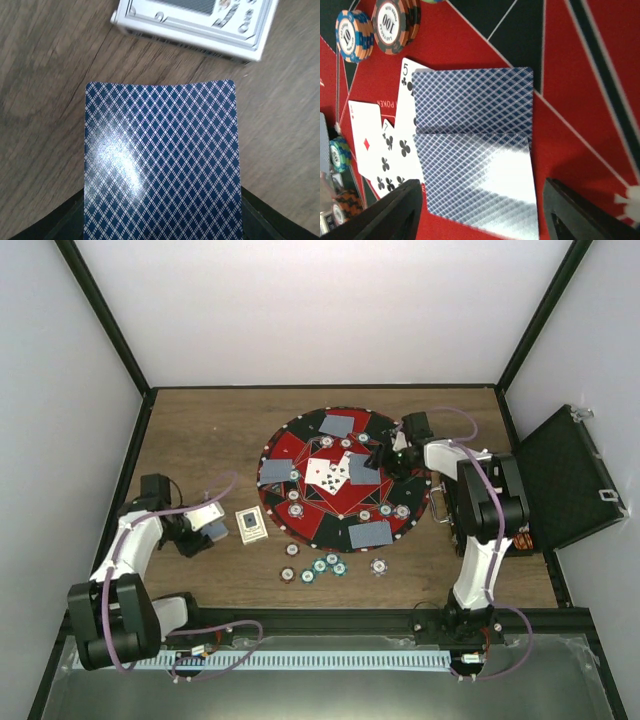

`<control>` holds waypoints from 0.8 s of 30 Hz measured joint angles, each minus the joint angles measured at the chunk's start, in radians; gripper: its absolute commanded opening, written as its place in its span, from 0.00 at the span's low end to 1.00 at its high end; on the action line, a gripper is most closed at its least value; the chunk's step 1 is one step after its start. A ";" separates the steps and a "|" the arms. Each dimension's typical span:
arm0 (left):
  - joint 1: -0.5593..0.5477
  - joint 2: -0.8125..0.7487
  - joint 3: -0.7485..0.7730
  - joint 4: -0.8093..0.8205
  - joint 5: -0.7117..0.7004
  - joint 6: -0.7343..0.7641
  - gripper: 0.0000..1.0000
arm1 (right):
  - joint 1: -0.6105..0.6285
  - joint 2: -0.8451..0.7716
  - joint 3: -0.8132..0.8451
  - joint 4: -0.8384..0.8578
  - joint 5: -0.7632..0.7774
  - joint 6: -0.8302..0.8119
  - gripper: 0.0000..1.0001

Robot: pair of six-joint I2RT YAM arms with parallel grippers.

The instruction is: Distribute texas hold em gaming equipment

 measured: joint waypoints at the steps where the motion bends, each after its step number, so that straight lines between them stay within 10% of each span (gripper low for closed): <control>1: 0.011 0.006 -0.011 0.018 -0.005 0.003 0.07 | -0.001 -0.008 0.000 -0.011 0.016 0.001 0.77; 10: 0.021 0.013 -0.116 0.132 -0.004 0.008 0.28 | 0.001 -0.155 0.000 -0.138 0.153 -0.015 0.92; 16: 0.000 0.045 -0.117 0.180 -0.005 0.001 0.99 | 0.003 -0.293 -0.003 -0.164 0.174 -0.010 1.00; 24: 0.000 0.060 -0.072 0.102 -0.009 0.010 1.00 | 0.008 -0.432 -0.086 -0.167 0.215 -0.011 1.00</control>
